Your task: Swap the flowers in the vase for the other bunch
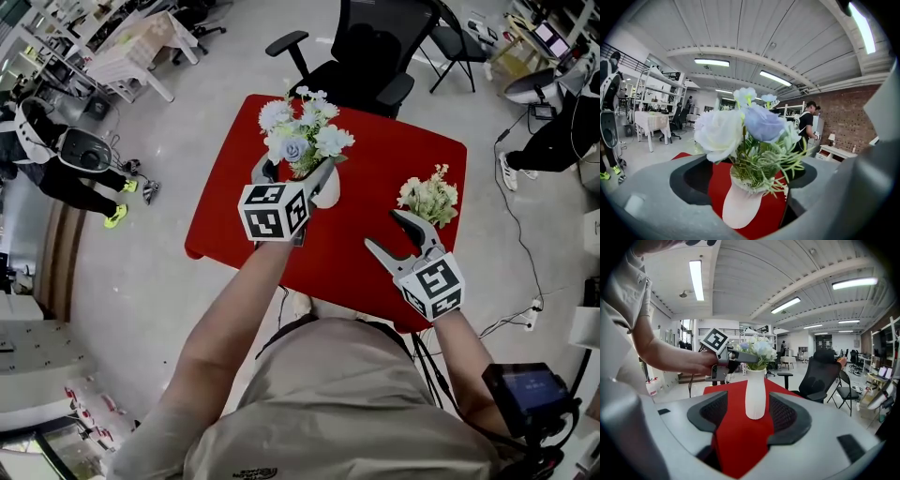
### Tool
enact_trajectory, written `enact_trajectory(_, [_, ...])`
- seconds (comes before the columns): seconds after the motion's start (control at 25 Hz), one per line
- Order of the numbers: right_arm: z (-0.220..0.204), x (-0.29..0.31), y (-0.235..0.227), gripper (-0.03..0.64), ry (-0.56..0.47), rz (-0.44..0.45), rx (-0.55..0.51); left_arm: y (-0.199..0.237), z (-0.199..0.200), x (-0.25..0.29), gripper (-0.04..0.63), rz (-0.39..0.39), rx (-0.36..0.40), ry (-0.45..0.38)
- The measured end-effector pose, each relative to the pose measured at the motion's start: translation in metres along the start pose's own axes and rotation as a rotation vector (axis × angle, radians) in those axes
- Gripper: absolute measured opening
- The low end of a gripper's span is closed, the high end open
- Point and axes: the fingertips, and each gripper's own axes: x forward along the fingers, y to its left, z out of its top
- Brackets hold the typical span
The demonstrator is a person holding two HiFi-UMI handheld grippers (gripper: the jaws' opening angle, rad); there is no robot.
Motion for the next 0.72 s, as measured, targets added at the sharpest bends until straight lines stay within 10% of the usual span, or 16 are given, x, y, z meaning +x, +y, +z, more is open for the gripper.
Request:
enact_trajectory(0.28, [-0.009, 0.050, -0.009, 0.287, 0.020, 0.035, -0.003, -0.003, 0.008, -0.006, 0.227, -0.021, 0.035, -0.039])
enact_trajectory(0.72, [0.011, 0.102, -0.005, 0.313, -0.011, 0.077, 0.020, -0.015, 0.006, -0.012, 0.072, -0.049, 0.116, -0.054])
